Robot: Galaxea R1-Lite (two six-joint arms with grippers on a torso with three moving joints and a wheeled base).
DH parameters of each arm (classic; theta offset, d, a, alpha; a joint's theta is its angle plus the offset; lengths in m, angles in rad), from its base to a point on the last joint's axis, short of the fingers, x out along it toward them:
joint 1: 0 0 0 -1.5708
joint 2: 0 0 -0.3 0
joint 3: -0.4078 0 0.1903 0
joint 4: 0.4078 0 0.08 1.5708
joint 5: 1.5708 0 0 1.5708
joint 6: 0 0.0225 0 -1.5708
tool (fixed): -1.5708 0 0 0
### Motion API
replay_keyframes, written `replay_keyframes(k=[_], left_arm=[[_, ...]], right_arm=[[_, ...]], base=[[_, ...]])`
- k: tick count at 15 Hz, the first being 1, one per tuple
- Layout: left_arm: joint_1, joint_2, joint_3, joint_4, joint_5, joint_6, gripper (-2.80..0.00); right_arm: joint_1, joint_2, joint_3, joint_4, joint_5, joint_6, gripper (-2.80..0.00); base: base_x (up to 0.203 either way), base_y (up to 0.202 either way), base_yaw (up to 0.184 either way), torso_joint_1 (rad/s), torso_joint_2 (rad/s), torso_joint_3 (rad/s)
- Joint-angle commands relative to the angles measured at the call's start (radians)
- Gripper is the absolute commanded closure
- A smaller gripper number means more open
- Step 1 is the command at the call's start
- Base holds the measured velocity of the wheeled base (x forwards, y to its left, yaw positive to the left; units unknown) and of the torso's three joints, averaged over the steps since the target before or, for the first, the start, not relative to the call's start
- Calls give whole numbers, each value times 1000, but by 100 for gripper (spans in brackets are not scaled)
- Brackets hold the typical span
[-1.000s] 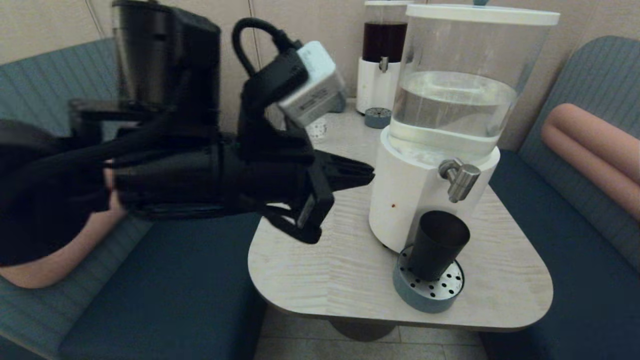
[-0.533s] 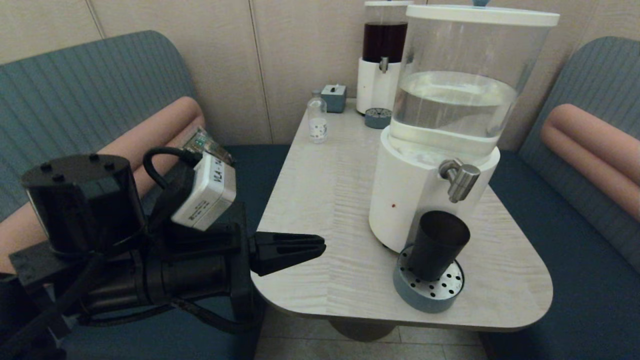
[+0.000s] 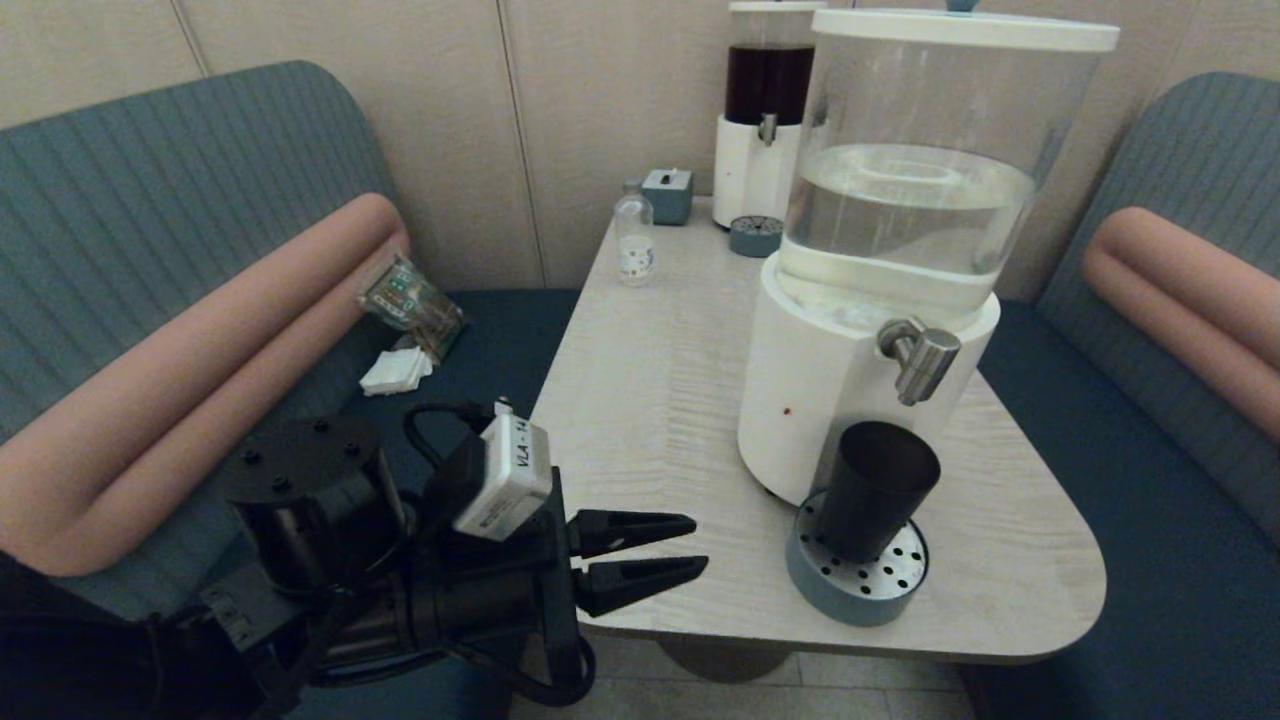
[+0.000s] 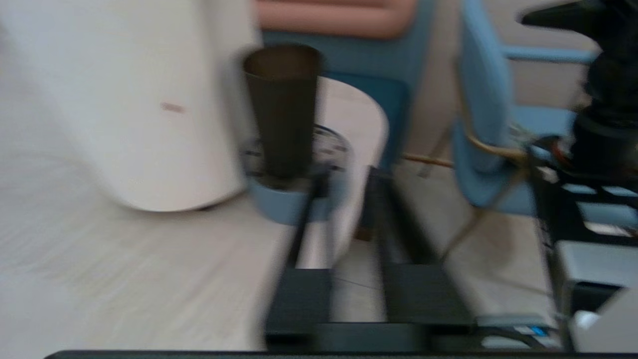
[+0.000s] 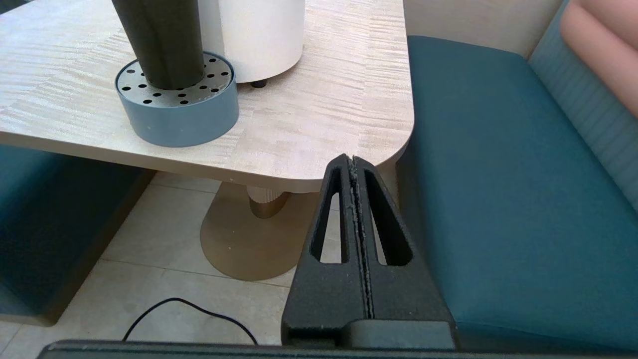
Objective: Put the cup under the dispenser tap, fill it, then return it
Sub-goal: Place the cup next to the water dispenser
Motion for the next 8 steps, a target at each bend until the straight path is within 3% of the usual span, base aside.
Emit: replay_keyframes(k=[1,5,8], left_arm=[[-17,53,-6,-13,-4,1,-280],[-22,157,-59,-37,-8,4,-280],[-32,269,-185,-50,-5,5,-280]], right_arm=[[0,-1,15,-1,0,-1,0],[0,-1,15,-1,0,-1,0],[1,-1,15,-1,0,-1,0]], base=[[0,0,0,0,0,0],[0,0,0,0,0,0],[0,0,0,0,0,0]])
